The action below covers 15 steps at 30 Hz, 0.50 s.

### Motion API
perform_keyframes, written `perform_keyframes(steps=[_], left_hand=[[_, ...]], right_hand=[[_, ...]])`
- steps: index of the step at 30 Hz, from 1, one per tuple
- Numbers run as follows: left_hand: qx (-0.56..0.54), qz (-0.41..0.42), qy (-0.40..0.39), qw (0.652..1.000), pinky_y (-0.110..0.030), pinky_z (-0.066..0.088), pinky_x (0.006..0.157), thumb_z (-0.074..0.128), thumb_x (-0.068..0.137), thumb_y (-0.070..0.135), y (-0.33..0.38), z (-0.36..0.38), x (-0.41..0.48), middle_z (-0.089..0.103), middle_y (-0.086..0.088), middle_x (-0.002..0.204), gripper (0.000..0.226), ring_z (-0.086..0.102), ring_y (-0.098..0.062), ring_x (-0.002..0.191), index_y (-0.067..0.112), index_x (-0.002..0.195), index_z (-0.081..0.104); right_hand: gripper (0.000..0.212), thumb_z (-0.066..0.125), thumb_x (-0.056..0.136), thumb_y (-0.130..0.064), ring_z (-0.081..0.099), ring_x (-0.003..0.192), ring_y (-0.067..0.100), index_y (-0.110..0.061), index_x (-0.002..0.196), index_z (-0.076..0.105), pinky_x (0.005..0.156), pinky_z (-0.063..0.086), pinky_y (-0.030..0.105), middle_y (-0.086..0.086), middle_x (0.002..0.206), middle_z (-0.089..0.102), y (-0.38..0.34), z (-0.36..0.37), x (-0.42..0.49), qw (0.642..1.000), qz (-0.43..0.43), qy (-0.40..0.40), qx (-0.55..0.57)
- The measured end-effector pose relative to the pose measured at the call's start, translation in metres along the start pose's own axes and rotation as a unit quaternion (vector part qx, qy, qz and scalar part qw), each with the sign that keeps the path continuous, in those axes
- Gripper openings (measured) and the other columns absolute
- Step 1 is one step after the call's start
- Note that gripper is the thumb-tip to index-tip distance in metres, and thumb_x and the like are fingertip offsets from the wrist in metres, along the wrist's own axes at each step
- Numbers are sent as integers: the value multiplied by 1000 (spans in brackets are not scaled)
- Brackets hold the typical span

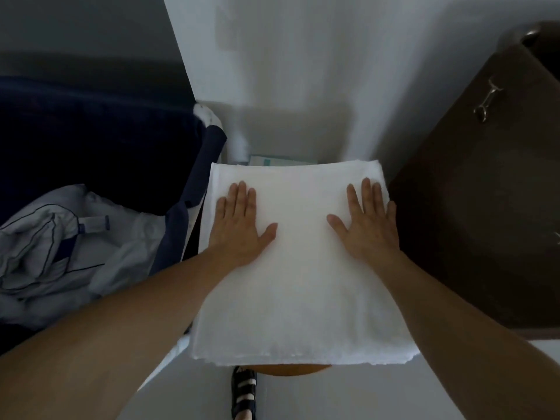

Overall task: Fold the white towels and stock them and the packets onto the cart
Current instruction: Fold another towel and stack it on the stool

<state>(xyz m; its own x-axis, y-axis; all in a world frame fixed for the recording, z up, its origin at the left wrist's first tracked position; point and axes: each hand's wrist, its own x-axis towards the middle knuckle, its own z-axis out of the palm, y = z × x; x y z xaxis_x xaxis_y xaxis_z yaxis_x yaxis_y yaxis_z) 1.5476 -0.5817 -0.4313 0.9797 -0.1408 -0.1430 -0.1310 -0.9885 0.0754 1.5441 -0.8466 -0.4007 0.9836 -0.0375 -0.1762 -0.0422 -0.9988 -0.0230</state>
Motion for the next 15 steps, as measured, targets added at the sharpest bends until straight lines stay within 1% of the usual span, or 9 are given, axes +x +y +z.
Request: perform_keyframes(steps=[2, 5, 7, 10, 12, 15], left_hand=[[-5, -4, 25, 1000, -44, -9, 122, 9, 90, 70, -9, -2, 23, -23, -14, 162, 93, -24, -28, 149, 6, 154, -14], [-49, -26, 37, 998, -44, -9, 122, 15, 93, 69, -19, 5, 47, -18, -16, 162, 92, -19, -29, 150, 7, 155, -12], [-87, -34, 41, 995, -44, -7, 122, 14, 89, 71, -20, 17, 49, -15, -15, 163, 95, -16, -29, 150, 8, 156, -10], [-118, -43, 42, 991, -42, -9, 122, 13, 85, 73, -22, 32, 48, -14, -14, 164, 98, -17, -28, 150, 9, 156, -9], [-126, -46, 37, 990, -41, -11, 121, 14, 85, 73, -23, 34, 50, -15, -14, 163, 98, -18, -27, 150, 10, 156, -10], [-126, -43, 32, 991, -42, -10, 121, 14, 85, 73, -24, 30, 51, -16, -15, 163, 98, -18, -28, 150, 10, 156, -10]], right_hand=[[82, 16, 96, -69, -18, 152, 27, -23, 159, -8, 122, -3, 52, 8, 165, -21, 1, -2, 22, 1000, 8, 12, 1], [82, 21, 96, -69, -16, 152, 27, -24, 159, -5, 123, -1, 50, 8, 165, -18, 0, 4, 44, 999, 24, 7, 39], [83, 24, 96, -69, -16, 152, 26, -24, 159, -5, 123, -1, 48, 7, 166, -18, -3, 18, 46, 998, 26, 0, 59], [84, 23, 95, -69, -17, 152, 27, -25, 159, -8, 124, -2, 47, 7, 165, -20, -5, 34, 49, 998, 29, -7, 51], [84, 23, 95, -70, -18, 152, 26, -25, 159, -8, 124, -2, 47, 6, 165, -21, -5, 33, 54, 998, 29, -23, 54], [85, 23, 94, -71, -21, 151, 25, -26, 158, -10, 123, -4, 48, 5, 164, -24, -5, 25, 54, 997, 31, -46, 47]])
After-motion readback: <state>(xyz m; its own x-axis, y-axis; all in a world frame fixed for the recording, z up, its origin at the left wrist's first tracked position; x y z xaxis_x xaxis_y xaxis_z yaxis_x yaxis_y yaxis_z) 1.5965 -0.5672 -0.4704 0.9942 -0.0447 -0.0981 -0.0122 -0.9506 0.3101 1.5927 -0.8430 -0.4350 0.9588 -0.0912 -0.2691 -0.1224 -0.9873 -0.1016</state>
